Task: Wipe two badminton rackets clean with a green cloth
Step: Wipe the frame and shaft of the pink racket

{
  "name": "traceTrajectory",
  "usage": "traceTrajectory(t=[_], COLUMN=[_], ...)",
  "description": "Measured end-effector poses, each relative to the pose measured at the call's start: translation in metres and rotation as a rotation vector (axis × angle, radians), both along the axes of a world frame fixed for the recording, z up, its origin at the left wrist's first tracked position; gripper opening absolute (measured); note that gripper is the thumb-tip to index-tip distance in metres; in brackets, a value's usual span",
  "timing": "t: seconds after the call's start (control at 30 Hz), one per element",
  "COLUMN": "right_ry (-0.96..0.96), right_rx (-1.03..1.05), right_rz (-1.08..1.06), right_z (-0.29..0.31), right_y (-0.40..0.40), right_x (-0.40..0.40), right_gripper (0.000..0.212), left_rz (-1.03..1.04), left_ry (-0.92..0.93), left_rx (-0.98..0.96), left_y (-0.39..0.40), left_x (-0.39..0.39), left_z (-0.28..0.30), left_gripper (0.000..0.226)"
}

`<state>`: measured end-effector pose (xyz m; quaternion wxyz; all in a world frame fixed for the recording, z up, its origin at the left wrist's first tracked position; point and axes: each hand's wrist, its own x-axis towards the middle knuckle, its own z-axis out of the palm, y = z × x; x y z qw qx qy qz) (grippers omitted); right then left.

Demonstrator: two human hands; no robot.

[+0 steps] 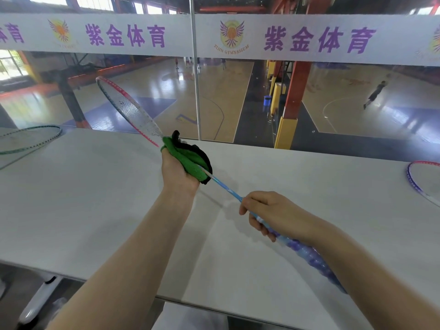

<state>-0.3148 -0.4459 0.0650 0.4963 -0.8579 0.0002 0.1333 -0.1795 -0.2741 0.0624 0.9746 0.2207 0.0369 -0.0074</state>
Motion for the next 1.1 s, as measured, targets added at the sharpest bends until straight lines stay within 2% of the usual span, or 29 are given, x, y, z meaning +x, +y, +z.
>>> traceTrajectory(t=[0.2, 0.3, 0.4, 0.53, 0.6, 0.67, 0.77, 0.97, 1.1], right_ry=[0.034, 0.033, -0.067, -0.277, -0.274, -0.166, -0.037, -0.126, -0.221], right_rx=[0.129, 0.109, -0.046, -0.395, -0.355, -0.184, -0.029, -0.237, -0.346], right_rz=[0.016, 0.012, -0.065, -0.145, -0.148, -0.096, -0.010, -0.020, -0.135], right_z=[0.001, -0.001, -0.006, -0.012, -0.013, -0.010, -0.006, -0.005, -0.005], right_y=[-0.003, -0.002, -0.001, -0.002, -0.002, -0.002, -0.002, -0.001, 0.001], right_x=[-0.003, -0.003, -0.001, 0.000, 0.000, 0.001, -0.001, 0.001, 0.000], right_gripper=[0.031, 0.029, 0.025, 0.025, 0.026, 0.027, 0.041, 0.032, 0.023], left_rz=[-0.042, -0.051, -0.047, -0.051, -0.047, -0.034, -0.013, -0.018, -0.015], left_ry=[-0.028, -0.028, -0.014, -0.039, -0.036, -0.029, -0.044, -0.002, 0.026], left_rx=[-0.019, -0.019, 0.001, 0.046, 0.065, 0.067, 0.098, 0.138, 0.098], left_y=[-0.001, -0.001, 0.000, -0.003, -0.002, 0.001, 0.006, 0.008, 0.005], left_x=[-0.005, -0.005, -0.002, -0.004, -0.005, -0.001, 0.007, 0.009, 0.006], left_z=[0.002, 0.002, -0.002, 0.002, 0.005, 0.006, 0.000, -0.003, -0.002], left_gripper=[0.028, 0.029, 0.030, 0.027, 0.025, 0.024, 0.025, 0.027, 0.030])
